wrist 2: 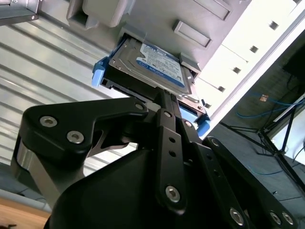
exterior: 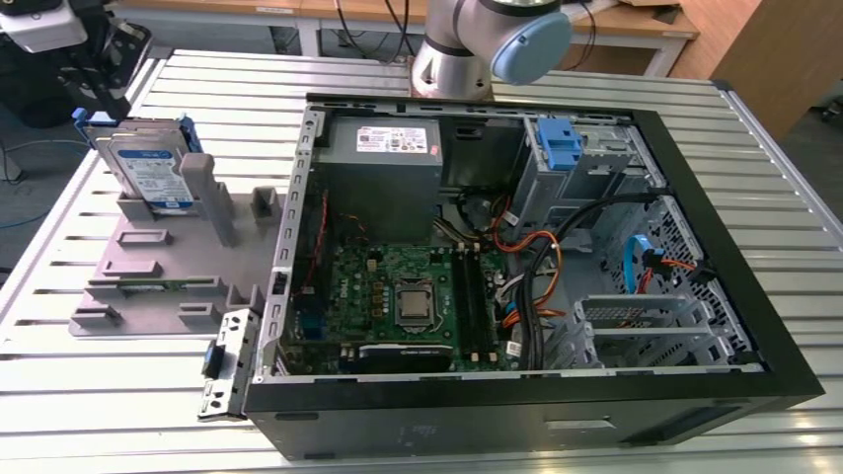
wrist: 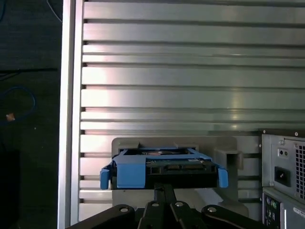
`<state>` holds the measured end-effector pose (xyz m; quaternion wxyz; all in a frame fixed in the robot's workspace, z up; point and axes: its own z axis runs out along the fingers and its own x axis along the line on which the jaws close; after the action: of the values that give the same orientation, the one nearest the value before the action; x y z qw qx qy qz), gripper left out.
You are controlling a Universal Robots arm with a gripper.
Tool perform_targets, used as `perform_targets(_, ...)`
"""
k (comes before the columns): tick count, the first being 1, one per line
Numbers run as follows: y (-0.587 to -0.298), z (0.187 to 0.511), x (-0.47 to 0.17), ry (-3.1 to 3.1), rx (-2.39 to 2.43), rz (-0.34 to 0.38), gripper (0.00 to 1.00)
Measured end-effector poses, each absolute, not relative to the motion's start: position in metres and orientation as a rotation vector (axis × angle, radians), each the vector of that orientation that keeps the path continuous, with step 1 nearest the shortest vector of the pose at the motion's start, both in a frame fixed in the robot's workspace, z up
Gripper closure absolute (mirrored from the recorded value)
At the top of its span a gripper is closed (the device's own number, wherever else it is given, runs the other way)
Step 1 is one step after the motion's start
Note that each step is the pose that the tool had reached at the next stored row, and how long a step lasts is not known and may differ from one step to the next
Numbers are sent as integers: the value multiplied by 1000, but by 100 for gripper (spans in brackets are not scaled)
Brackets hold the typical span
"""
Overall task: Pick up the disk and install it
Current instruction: 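Pick up the disk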
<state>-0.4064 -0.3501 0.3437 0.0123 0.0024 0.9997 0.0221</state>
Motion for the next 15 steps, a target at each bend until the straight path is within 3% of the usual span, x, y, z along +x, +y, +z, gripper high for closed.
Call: perform_targets(15,-350,344,-406,3114,-171,71,89)
